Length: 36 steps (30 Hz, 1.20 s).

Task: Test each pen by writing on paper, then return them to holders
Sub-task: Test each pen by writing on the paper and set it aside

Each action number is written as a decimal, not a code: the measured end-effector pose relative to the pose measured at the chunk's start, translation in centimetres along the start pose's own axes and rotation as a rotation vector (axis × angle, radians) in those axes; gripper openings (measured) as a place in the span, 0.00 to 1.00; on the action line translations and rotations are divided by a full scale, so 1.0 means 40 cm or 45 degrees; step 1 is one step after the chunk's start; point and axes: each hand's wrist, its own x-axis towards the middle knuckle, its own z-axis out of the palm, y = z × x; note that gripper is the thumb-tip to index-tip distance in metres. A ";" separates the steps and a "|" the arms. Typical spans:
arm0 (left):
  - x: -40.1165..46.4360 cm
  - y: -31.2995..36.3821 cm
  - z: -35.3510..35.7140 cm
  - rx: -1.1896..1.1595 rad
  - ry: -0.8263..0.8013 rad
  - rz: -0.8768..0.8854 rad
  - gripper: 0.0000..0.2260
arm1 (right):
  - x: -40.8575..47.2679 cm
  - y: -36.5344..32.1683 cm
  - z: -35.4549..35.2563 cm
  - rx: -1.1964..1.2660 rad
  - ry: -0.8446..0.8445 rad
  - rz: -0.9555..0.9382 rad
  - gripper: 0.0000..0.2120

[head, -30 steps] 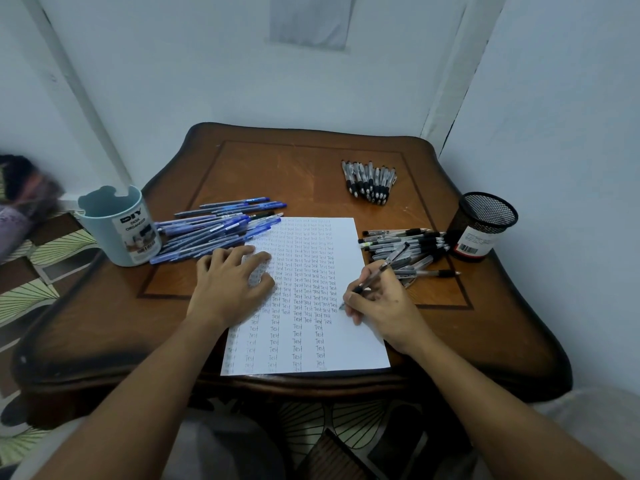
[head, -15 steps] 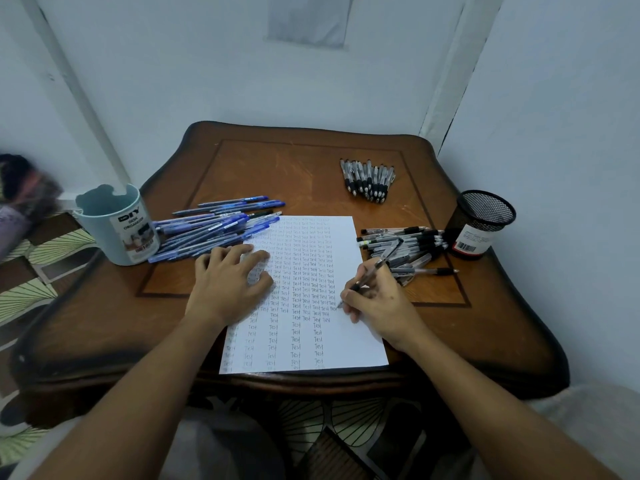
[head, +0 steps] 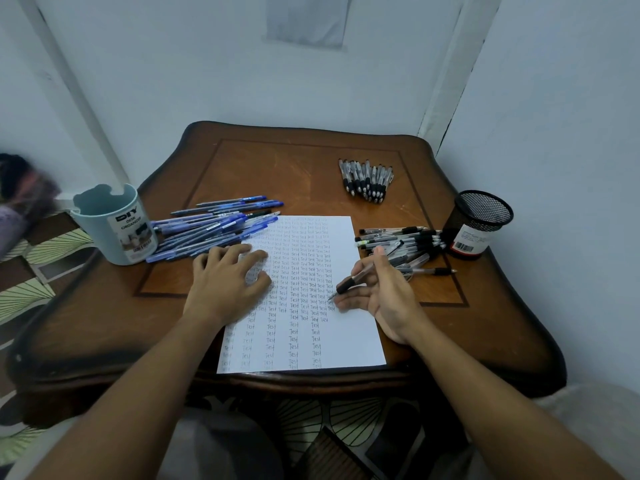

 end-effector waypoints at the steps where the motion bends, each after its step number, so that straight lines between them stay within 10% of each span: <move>1: 0.000 0.001 0.000 0.004 0.002 -0.001 0.28 | 0.000 0.000 0.000 0.002 0.007 0.002 0.27; 15: -0.001 0.001 -0.002 0.006 -0.011 -0.007 0.30 | 0.003 0.001 -0.001 -0.016 0.075 0.013 0.23; 19: -0.008 0.006 -0.003 -0.001 -0.021 -0.003 0.31 | 0.000 -0.005 -0.002 -0.070 0.037 0.024 0.04; 36: -0.005 0.009 -0.008 -0.037 0.000 0.019 0.28 | 0.357 -0.279 -0.090 -0.843 0.414 0.047 0.11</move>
